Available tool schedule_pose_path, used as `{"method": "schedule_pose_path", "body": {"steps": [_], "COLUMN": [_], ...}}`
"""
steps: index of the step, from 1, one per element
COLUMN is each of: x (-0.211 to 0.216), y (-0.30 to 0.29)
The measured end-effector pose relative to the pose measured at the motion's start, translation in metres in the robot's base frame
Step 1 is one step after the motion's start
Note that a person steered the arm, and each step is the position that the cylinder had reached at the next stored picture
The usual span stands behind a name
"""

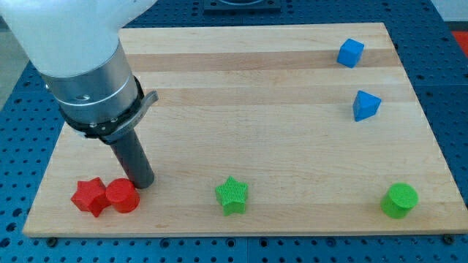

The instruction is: Move the green star towards the green circle

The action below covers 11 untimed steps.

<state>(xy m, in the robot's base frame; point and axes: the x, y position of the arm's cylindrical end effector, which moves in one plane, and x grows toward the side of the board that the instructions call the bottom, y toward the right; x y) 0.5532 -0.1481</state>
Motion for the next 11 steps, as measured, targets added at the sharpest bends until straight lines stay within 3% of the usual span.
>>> {"method": "schedule_pose_path", "body": {"steps": [4,8,10,11], "x": [0.040,0.040,0.040,0.040], "y": [0.073,0.255,0.255,0.223]}}
